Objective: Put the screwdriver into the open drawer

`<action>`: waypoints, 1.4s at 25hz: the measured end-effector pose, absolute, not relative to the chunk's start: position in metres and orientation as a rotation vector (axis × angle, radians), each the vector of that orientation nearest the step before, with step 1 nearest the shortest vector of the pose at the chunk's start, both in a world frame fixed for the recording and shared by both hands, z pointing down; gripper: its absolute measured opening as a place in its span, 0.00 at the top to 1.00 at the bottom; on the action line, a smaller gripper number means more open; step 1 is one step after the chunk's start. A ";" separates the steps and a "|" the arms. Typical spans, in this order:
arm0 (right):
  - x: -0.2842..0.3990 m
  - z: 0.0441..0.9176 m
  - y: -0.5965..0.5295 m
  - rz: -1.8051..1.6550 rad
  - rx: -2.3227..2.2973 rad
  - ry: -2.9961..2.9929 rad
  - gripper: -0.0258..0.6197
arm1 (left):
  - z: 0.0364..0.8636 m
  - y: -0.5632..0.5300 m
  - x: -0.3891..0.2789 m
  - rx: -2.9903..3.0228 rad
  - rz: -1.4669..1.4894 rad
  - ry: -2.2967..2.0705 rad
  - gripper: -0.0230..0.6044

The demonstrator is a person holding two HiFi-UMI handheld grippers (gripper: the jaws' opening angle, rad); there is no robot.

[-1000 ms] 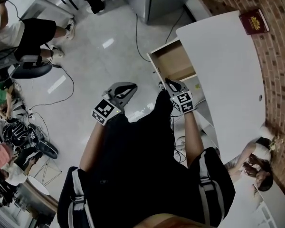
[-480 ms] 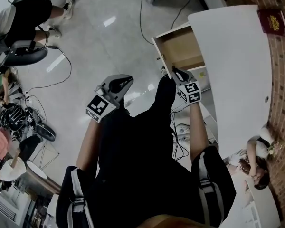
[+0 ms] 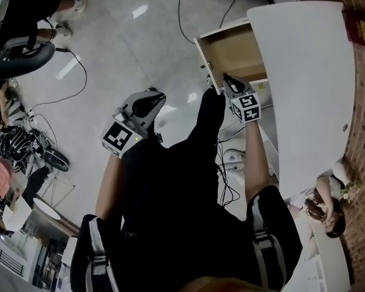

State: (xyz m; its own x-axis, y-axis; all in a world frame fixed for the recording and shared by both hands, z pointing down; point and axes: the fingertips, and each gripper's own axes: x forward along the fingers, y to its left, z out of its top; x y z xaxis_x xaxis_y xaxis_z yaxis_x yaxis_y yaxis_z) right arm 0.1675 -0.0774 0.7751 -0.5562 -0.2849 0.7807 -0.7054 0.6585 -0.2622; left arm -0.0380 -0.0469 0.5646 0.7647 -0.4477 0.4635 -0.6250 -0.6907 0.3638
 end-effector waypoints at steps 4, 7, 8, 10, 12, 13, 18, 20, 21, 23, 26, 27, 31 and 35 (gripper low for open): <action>0.176 0.797 -0.082 0.764 0.770 -2.113 0.77 | 0.574 -0.052 -0.030 2.435 0.451 -0.799 0.93; 0.180 0.806 -0.080 0.778 0.772 -2.095 0.77 | 0.575 -0.052 -0.027 2.417 0.428 -0.801 0.93; 0.179 0.809 -0.080 0.781 0.771 -2.092 0.77 | 0.576 -0.051 -0.026 2.418 0.429 -0.799 0.93; 0.177 0.815 -0.082 0.786 0.769 -2.093 0.77 | 0.578 -0.050 -0.026 2.432 0.444 -0.788 0.93; 0.176 0.824 -0.082 0.799 0.765 -2.092 0.77 | 0.578 -0.050 -0.023 2.438 0.447 -0.788 0.93; 0.176 0.829 -0.082 0.807 0.762 -2.089 0.77 | 0.579 -0.050 -0.021 2.435 0.441 -0.791 0.93; 0.178 0.847 -0.084 0.827 0.760 -2.074 0.77 | 0.585 -0.051 -0.012 2.434 0.444 -0.779 0.93; 0.178 0.855 -0.084 0.831 0.761 -2.067 0.77 | 0.591 -0.050 -0.010 2.433 0.453 -0.776 0.93; 0.179 0.860 -0.085 0.829 0.763 -2.061 0.77 | 0.595 -0.050 -0.009 2.428 0.454 -0.776 0.93; 0.181 0.869 -0.087 0.820 0.769 -2.047 0.77 | 0.601 -0.049 -0.006 2.419 0.456 -0.775 0.93; 0.180 0.882 -0.092 0.815 0.767 -2.035 0.77 | 0.610 -0.047 -0.004 2.411 0.460 -0.764 0.93; 0.179 0.886 -0.093 0.815 0.763 -2.032 0.77 | 0.612 -0.046 -0.003 2.404 0.459 -0.762 0.93; 0.177 0.904 -0.096 0.821 0.746 -2.008 0.77 | 0.622 -0.043 -0.003 2.382 0.457 -0.763 0.93; 0.177 0.923 -0.099 0.846 0.747 -1.981 0.77 | 0.637 -0.045 -0.011 2.348 0.482 -0.789 0.93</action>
State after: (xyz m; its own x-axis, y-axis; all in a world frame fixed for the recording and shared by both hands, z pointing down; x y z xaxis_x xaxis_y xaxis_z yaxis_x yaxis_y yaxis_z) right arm 0.1772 -0.0995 0.9226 -0.4737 -0.1881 0.8603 -0.7518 0.5953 -0.2838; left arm -0.0107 -0.0451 0.6366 0.7566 -0.4170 0.5037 -0.6385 -0.6374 0.4313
